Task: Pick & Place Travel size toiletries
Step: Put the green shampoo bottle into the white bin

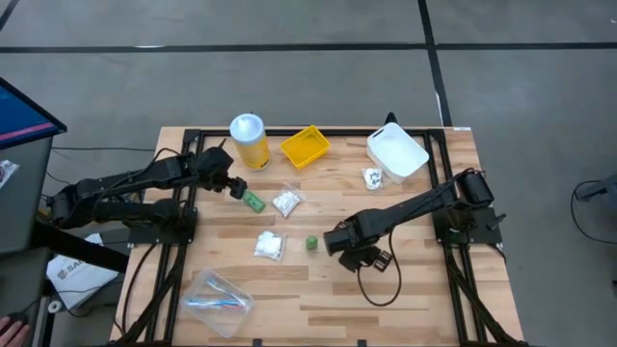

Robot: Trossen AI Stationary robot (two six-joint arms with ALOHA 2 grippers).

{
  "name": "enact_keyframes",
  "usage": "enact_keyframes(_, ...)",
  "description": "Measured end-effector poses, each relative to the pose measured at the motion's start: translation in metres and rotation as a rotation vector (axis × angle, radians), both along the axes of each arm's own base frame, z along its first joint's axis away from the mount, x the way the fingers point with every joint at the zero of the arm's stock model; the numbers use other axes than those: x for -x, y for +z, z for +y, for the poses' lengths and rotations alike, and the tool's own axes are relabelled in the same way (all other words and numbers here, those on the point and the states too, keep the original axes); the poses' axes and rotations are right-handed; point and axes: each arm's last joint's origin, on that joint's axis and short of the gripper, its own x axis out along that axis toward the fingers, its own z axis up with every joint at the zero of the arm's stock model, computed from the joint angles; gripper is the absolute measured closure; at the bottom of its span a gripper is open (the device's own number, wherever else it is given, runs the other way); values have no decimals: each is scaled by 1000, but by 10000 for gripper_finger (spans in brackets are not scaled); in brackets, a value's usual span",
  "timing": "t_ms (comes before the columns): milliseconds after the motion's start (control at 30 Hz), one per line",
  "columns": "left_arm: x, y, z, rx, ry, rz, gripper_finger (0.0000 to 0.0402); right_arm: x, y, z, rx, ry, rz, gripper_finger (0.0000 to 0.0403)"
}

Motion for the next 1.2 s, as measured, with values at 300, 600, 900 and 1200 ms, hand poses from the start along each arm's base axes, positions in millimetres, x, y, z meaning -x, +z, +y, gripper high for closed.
enact_keyframes(300,0,0,0,-1,0,-3,108,21,-31,-4,45,66,91,229)
enact_keyframes(600,-1,1,0,-4,0,-8,108,30,-50,-6,70,59,68,246)
enact_keyframes(900,-1,1,0,0,7,-14,108,16,-1,-28,15,-342,18,258)
enact_keyframes(1200,-1,1,1,1,14,-25,108,65,32,-69,29,-886,43,233)
